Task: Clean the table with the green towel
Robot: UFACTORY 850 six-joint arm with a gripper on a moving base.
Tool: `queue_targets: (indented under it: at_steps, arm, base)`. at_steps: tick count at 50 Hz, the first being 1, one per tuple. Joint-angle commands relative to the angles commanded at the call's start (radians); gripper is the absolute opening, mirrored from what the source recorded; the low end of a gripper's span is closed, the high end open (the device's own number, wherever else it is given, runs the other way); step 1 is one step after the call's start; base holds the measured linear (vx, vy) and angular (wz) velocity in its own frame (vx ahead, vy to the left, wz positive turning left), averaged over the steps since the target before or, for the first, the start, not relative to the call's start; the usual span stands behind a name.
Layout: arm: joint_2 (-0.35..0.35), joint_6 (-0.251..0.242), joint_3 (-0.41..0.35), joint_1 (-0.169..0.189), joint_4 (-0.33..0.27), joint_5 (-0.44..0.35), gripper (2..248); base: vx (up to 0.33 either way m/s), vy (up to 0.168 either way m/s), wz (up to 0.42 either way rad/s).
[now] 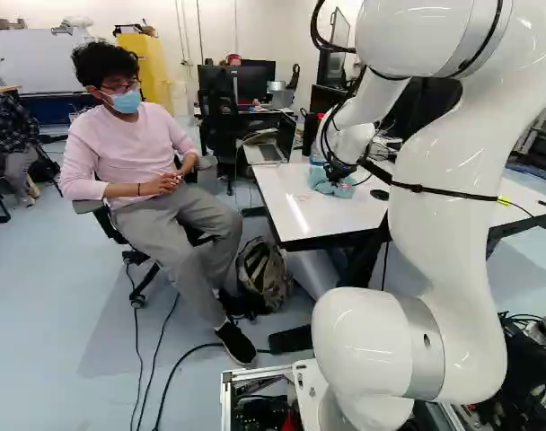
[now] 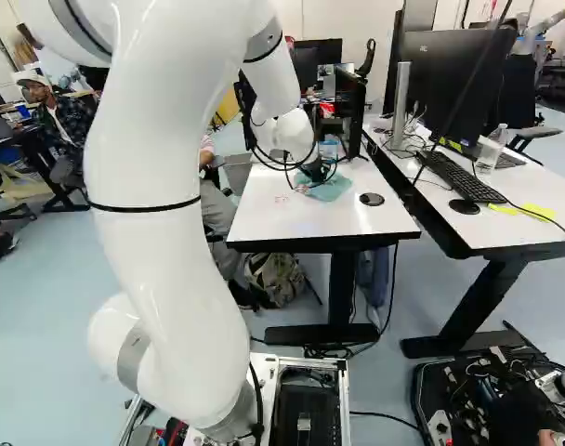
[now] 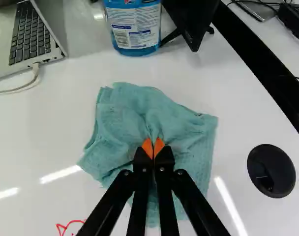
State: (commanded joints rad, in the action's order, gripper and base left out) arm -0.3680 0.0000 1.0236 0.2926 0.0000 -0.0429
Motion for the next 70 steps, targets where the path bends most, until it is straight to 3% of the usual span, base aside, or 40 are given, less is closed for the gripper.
queue_targets:
  at_steps: [11,23,54,70]
  arm:
    - [-0.044,0.0,0.056,0.001,0.0,0.0,24]
    - [-0.072,0.0,0.092,-0.022,0.0,0.0,24]
    - [-0.044,0.0,0.056,-0.107,0.0,0.0,24]
    - [0.008,0.0,-0.01,-0.132,0.0,0.0,24]
  base:
    - [0.0,0.0,0.0]
    - [0.0,0.0,0.0]
    - [0.0,0.0,0.0]
    - [0.0,0.0,0.0]
